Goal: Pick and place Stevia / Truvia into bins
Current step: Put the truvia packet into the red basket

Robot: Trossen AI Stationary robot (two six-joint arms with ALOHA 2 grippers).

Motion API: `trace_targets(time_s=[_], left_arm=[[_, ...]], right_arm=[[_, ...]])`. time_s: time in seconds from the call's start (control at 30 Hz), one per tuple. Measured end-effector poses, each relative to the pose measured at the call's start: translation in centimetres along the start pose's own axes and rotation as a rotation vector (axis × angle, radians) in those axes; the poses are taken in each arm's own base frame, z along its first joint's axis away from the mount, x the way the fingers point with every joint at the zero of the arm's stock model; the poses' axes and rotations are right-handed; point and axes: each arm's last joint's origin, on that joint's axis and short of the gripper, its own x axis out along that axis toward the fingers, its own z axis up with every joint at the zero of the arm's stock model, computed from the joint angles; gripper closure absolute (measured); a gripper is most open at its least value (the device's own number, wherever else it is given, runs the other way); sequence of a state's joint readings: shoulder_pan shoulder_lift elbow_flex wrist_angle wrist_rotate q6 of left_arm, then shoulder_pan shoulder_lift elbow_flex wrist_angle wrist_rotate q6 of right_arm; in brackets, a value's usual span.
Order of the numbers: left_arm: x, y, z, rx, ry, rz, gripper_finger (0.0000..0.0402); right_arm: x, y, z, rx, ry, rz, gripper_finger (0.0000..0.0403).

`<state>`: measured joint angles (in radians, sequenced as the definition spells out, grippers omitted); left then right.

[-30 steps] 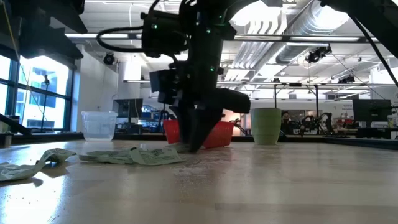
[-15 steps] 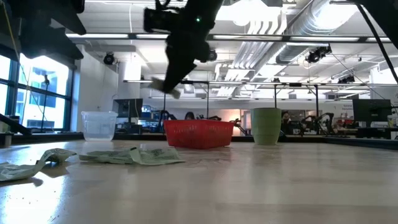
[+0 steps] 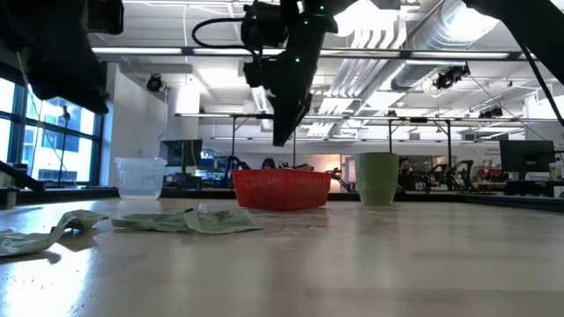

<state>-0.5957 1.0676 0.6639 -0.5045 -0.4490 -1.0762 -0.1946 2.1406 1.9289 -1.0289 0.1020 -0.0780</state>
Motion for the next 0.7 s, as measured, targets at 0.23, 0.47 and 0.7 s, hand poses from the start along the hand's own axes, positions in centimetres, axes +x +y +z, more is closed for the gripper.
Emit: trace_targets(time_s=[0.23, 0.47, 0.7], left_arm=[[4.5, -2.5, -1.1, 0.370, 0.032, -0.090, 0.0147], [10.7, -1.6, -0.3, 0.577, 0.109, 0.002, 0.0147], [13.2, -1.1, 2.3, 0.712, 0.202, -0.105, 0.0149]], right_arm=[[-4.6, 4.2, -1.5, -0.171, 0.049, 0.013, 0.0113], [-8.7, 8.2, -5.7, -0.162, 0.100, -0.102, 0.0049], [-10.0, 11.1, -12.0, 0.004, 0.079, -0.157, 0.0025]])
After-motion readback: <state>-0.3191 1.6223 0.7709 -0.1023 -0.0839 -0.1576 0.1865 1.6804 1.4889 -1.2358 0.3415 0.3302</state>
